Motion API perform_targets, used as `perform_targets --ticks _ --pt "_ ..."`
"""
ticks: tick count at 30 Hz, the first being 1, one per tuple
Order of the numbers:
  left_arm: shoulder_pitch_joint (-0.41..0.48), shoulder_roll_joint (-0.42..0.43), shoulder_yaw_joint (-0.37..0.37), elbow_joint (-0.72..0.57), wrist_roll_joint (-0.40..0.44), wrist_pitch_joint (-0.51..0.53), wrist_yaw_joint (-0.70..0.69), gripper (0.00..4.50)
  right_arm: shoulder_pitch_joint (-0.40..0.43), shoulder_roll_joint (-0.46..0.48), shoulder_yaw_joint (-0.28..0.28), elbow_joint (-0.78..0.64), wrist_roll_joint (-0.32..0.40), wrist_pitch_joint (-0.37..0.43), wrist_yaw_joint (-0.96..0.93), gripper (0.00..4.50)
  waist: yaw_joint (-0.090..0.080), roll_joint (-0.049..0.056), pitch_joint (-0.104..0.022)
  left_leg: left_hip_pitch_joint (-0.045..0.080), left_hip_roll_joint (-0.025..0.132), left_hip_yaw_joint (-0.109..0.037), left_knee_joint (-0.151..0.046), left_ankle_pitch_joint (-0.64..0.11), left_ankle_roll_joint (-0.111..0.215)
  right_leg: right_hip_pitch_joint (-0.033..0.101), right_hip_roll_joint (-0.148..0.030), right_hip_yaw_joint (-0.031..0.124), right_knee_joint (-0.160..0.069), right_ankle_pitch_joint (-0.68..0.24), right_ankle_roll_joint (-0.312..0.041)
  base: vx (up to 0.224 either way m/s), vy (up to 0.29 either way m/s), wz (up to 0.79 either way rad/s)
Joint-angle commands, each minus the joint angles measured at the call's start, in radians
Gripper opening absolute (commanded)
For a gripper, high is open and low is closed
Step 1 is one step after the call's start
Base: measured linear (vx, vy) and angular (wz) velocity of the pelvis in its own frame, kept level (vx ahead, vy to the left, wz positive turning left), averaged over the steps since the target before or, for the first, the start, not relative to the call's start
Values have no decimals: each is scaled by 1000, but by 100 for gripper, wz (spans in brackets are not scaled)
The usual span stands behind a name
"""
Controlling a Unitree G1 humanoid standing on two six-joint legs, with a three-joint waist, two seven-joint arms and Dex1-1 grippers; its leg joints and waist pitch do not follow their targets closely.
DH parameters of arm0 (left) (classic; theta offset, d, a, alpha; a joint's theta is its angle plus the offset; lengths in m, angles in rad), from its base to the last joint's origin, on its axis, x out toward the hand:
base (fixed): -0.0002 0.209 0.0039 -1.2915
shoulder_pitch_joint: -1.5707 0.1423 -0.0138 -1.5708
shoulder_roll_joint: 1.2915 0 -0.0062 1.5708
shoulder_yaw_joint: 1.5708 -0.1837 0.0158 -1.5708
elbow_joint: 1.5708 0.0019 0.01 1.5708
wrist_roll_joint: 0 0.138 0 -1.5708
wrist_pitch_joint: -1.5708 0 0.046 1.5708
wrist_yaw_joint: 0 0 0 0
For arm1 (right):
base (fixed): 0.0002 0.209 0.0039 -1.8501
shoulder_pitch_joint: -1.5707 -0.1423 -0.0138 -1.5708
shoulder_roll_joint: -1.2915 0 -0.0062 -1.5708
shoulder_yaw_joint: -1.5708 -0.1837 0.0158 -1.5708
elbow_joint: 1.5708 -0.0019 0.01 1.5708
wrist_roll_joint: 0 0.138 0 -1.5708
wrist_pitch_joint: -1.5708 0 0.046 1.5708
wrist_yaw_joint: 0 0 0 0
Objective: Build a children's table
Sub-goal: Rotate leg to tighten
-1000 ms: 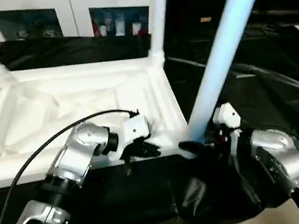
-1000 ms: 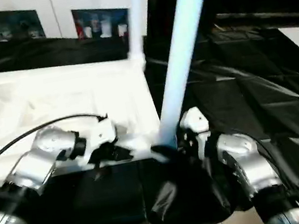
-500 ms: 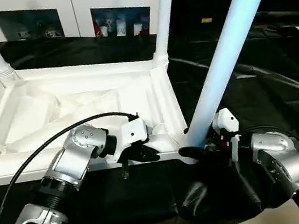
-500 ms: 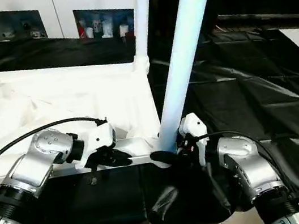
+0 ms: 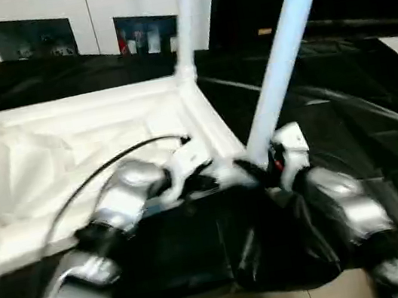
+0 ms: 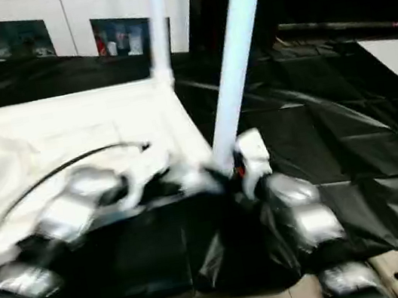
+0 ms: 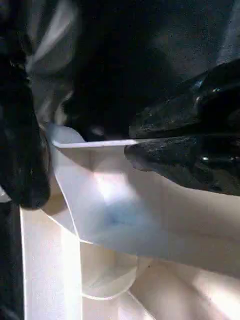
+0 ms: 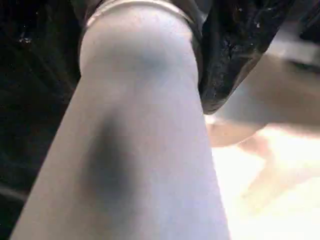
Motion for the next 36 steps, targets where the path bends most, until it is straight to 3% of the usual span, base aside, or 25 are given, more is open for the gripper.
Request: perform_targets --ticks 1,4,7,9,11,14,15,19,23,28,33,34,36 --pt "-28 -65 44 52 -19 36 137 0 -14 27 -34 98 -3 25 -118 270 0 8 -60 4 25 -10 -71 -265 0 40 -60 51 -84 -415 -123 0 0 0" --pt "-54 -120 44 104 3 31 218 0 -76 82 -47 180 -5 -10 -189 270 4 6 -65 1 23 -6 -67 -225 19 43 -58 53 -75 -325 -147 0 0 0" --pt "-52 -113 25 110 17 7 193 0 -90 97 -40 180 1 -35 -133 270 9 2 -68 -6 22 -3 -64 -168 52 52 -56 53 -64 -229 -163 0 0 0" --pt "-52 -107 22 111 19 5 186 0 -90 98 -42 172 5 -42 -109 270 8 3 -68 -7 22 -3 -64 -158 62 54 -56 53 -62 -213 -168 0 0 0" --pt "-48 -90 17 109 27 -2 172 0 -77 88 -47 140 22 -47 -45 326 8 4 -65 -6 23 -3 -66 -171 70 53 -56 52 -65 -232 -171 0 0 0" --pt "-45 -79 14 108 30 -14 160 0 -71 71 -46 128 20 -56 -15 347 9 7 -62 -7 25 -5 -69 -204 67 52 -59 51 -75 -299 -158 0 0 0" --pt "-39 -65 9 101 31 -27 141 0 -61 46 -39 110 19 -60 26 375 5 5 -63 -12 26 -8 -71 -213 59 55 -59 50 -75 -326 -149 0 0 0" --pt "-5 -19 -9 49 24 -56 54 0 4 -30 7 2 25 -41 183 392 8 5 -62 -9 26 -8 -70 -225 60 54 -61 51 -84 -368 -131 0 0 0" --pt "23 25 -26 6 11 -90 -42 0 81 -112 53 -110 27 -29 360 392 12 5 -59 -14 29 -8 -70 -196 81 55 -59 52 -77 -314 -156 0 0 0" --pt "76 112 -53 -71 -33 -211 -235 0 155 -208 87 -223 36 -33 501 392 13 5 -58 -9 33 -10 -73 -223 75 51 -63 53 -80 -347 -158 0 0 0" --pt "121 208 -87 -188 -78 -199 -441 0 196 -251 101 -312 63 16 584 392 13 11 -56 -5 38 -8 -77 -219 67 47 -61 57 -70 -286 -191 0 0 0" --pt "124 215 -88 -197 -80 -194 -452 0 198 -253 106 -316 61 19 590 392 15 15 -55 0 38 -5 -76 -228 65 45 -60 57 -71 -280 -198 0 0 0" --pt "133 237 -90 -222 -86 -183 -482 0 205 -260 126 -322 48 18 609 392 20 15 -56 -2 38 -5 -76 -219 59 46 -61 58 -68 -266 -199 0 0 0"
